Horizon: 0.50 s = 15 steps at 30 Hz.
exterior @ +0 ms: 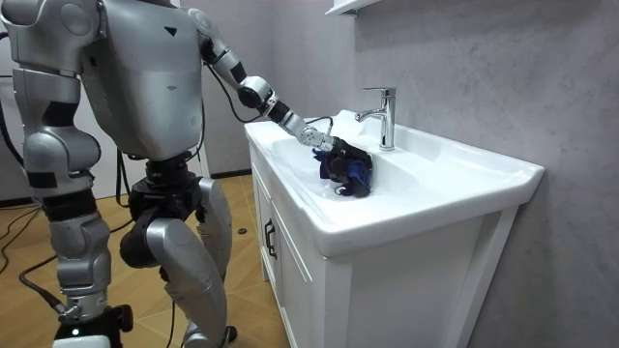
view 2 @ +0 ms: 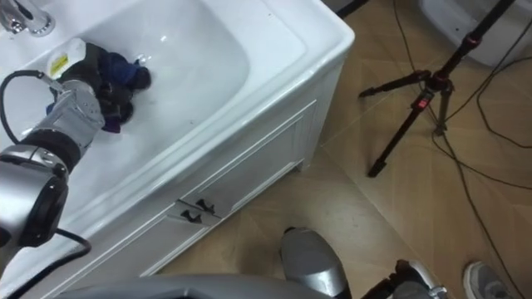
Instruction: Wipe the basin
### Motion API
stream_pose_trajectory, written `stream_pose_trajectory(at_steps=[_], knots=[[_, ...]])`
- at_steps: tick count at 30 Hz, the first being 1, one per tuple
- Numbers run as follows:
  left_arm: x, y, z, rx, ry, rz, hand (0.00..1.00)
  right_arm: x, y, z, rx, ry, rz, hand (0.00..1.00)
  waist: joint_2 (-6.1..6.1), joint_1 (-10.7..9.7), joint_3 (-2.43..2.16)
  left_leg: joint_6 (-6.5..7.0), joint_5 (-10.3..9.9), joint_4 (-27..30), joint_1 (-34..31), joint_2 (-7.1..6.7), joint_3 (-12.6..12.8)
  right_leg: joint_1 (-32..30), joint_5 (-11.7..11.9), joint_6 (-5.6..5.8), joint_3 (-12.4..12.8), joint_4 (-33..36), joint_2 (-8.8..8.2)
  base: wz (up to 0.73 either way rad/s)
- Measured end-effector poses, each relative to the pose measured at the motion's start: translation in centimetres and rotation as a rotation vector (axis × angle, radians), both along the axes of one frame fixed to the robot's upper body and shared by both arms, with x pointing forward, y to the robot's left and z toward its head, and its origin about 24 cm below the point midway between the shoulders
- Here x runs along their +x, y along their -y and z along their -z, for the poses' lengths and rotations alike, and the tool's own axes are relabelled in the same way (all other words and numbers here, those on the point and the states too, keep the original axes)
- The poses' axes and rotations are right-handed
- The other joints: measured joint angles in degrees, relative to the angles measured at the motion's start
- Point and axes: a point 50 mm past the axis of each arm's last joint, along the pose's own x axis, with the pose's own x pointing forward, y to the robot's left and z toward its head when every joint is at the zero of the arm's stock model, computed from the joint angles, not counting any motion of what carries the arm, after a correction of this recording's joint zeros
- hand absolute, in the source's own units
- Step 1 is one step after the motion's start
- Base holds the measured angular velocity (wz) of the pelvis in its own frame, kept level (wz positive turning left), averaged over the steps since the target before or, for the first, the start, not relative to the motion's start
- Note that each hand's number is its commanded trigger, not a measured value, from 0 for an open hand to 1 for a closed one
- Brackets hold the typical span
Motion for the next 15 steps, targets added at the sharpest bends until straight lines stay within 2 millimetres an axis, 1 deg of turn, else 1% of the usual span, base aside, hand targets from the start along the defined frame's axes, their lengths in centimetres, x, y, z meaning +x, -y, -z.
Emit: stream_pose_trajectory(at_steps=[3, 5, 7, 9, 10, 15], knots=[[-0.4, -0.3, 0.3, 0.072, -0.026, 0.021, 1.00, 0.1, 0.0, 0.0, 0.003, 0.005, 0.007, 0.00, 0.06, 0.21, -0.01, 0.00, 0.00, 0.00, -0.02, 0.18, -0.72, 0.62, 0.30, -0.03, -0.53, -0.60, 0.01, 0.12], [-0.6, -0.5, 0.5, 0.129, -0.042, 0.036, 1.00, 0.2, 0.0, 0.0, 0.006, 0.007, 0.014, 0.00, 0.15, 0.28, 0.00, 0.00, 0.00, 0.08, -0.02, 0.55, -1.25, 1.37, 0.84, -0.16, -1.17, -1.69, 0.08, 0.09], [-0.9, -0.7, 0.7, 0.158, -0.052, 0.045, 1.00, 0.1, 0.0, 0.0, 0.005, 0.003, 0.014, 0.00, 0.38, 0.43, -0.01, -0.03, 0.02, -0.05, 0.04, 0.73, -1.48, 1.80, 1.25, -0.28, -1.50, -2.10, 0.17, 0.03], [-1.2, -0.9, 0.9, 0.165, -0.055, 0.041, 1.00, 0.2, 0.0, 0.0, 0.010, 0.008, 0.012, 0.00, 0.49, 0.58, -0.01, -0.08, 0.05, -0.27, 0.15, 0.75, -1.48, 2.08, 1.25, -0.29, -1.56, -2.15, 0.18, 0.03], [-1.5, -1.0, 1.2, 0.168, -0.061, 0.037, 1.00, 0.2, 0.0, 0.0, 0.011, 0.011, 0.013, 0.00, 0.59, 0.68, -0.08, -0.10, 0.07, -0.44, 0.18, 0.74, -1.47, 2.14, 1.25, -0.29, -1.61, -2.18, 0.18, 0.00], [-3.0, -1.8, 2.3, 0.220, -0.082, 0.038, 1.00, 0.8, 0.0, -0.1, 0.011, 0.032, 0.011, 0.00, 0.60, 1.08, -0.12, -0.19, 0.16, -1.13, 0.27, 0.67, -1.33, 2.06, 1.24, -0.30, -1.58, -2.19, 0.22, 0.00]])
